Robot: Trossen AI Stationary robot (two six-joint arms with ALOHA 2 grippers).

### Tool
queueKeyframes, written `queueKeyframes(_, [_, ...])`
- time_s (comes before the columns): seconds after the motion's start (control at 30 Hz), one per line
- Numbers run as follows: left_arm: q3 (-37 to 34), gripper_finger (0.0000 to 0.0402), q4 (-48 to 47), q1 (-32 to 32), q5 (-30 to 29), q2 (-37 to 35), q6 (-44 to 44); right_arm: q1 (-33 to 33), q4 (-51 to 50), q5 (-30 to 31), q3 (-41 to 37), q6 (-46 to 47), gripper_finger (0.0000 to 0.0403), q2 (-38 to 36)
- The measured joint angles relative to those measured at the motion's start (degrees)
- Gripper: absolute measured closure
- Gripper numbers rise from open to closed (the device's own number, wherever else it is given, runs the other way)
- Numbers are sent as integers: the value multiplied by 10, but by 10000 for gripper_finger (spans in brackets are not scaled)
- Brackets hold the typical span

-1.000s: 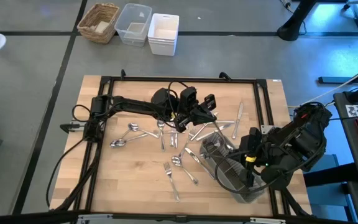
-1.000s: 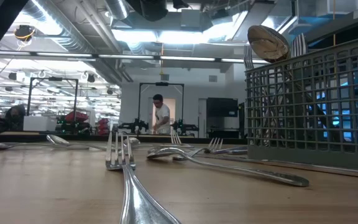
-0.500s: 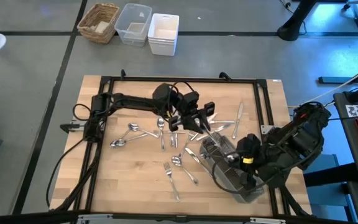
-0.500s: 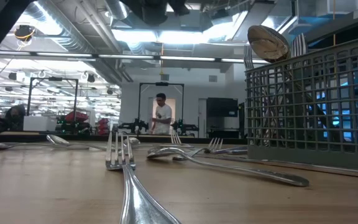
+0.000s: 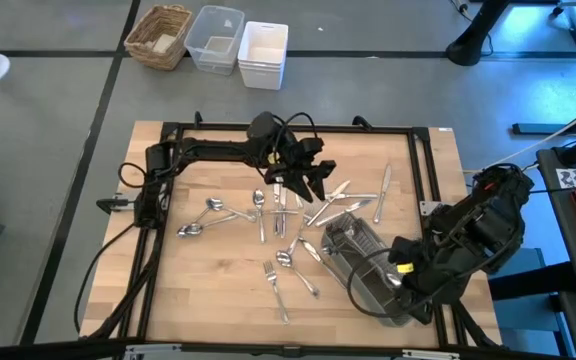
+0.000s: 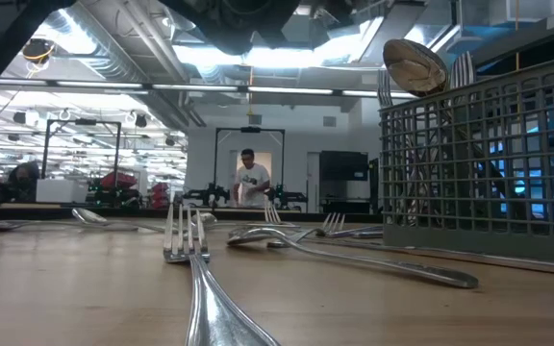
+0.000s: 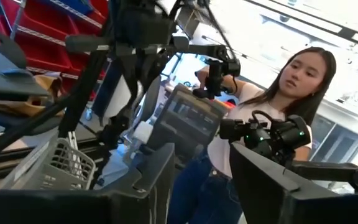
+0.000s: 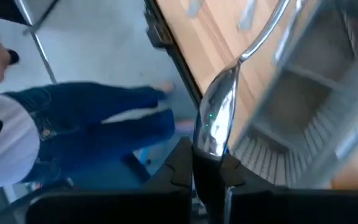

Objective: Sort silverware
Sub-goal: Put the silver spoon into the gray silverware basket

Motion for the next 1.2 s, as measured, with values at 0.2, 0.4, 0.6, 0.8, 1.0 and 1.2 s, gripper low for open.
queueKeyframes(0.2, [0, 258, -1, -7, -1, 0, 26, 0, -39, -63, -9, 73, 389, 2])
queueKeyframes(0.4, [0, 258, -3, -23, -2, 0, 37, -10, 9, -104, -64, 103, 391, 5])
queueKeyframes(0.6, [0, 258, -4, -37, -3, 0, 49, -41, 26, -159, -125, 107, 389, 6])
queueKeyframes(0.8, [0, 258, -4, -47, -3, 0, 49, -90, 27, -200, -160, 102, 386, 6])
queueKeyframes(1.0, [0, 258, -4, -54, -4, 0, 49, -141, 29, -253, -181, 85, 382, 6])
queueKeyframes(1.2, [0, 258, -4, -60, -4, 0, 47, -179, 33, -275, -192, 71, 380, 6])
